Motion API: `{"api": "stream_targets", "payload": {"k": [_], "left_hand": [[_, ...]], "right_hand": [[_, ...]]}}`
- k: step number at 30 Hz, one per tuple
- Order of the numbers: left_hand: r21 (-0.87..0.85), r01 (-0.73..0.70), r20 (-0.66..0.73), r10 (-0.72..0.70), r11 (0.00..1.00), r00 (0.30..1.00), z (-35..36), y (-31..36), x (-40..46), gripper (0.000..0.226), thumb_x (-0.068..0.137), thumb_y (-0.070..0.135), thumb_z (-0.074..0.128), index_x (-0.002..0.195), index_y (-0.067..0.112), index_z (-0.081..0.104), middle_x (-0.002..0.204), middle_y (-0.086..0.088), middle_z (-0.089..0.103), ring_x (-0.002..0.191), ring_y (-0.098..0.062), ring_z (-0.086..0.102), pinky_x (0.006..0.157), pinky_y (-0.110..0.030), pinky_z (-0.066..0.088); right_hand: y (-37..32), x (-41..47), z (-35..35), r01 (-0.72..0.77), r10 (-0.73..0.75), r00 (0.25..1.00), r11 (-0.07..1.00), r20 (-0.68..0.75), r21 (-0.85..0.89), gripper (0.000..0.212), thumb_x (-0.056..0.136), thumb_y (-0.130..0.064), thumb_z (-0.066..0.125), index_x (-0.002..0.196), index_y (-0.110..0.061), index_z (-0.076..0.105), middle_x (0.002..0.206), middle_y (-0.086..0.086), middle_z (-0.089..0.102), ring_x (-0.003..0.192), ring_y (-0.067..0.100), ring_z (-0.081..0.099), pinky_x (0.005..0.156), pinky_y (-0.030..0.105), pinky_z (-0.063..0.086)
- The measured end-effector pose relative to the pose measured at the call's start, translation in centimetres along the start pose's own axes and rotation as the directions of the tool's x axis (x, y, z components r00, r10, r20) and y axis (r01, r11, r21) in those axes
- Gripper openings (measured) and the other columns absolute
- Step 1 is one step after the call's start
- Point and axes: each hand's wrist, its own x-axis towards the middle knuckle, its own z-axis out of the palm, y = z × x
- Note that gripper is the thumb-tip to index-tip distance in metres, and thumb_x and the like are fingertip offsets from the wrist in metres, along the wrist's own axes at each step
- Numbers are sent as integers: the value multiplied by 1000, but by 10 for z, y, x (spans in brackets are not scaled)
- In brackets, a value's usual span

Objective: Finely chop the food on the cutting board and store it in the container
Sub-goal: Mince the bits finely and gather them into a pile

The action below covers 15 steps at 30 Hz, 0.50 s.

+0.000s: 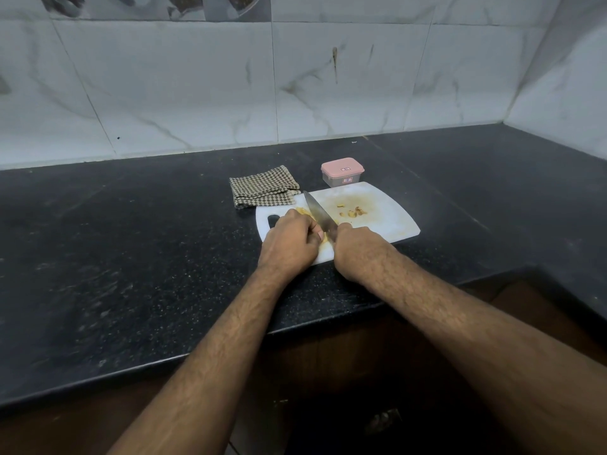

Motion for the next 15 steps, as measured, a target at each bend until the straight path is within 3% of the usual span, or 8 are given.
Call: {"api": "stream_targets", "payload": {"k": [4,15], "left_hand": [[-7,-5,-4,5,1000,1000,0,-1,-1,9,99,25,58,96,22,67,108,4,57,100,-14,51,84,-39,50],[-44,50,-22,-51,998,998,-1,1,0,8,95,25,64,90,25,70,105,6,59,94,-13,56,82,-41,55]], "right_hand": [[-2,0,1,-4,4,1000,1000,-10,-13,37,98,-10,47,135,-9,43,121,12,57,92,24,46,74,36,42],[11,-2,16,48,-41,995,997,-95,68,22,104,-20,41,125,-12,42,96,8,52,88,25,54,71,38,44]]}}
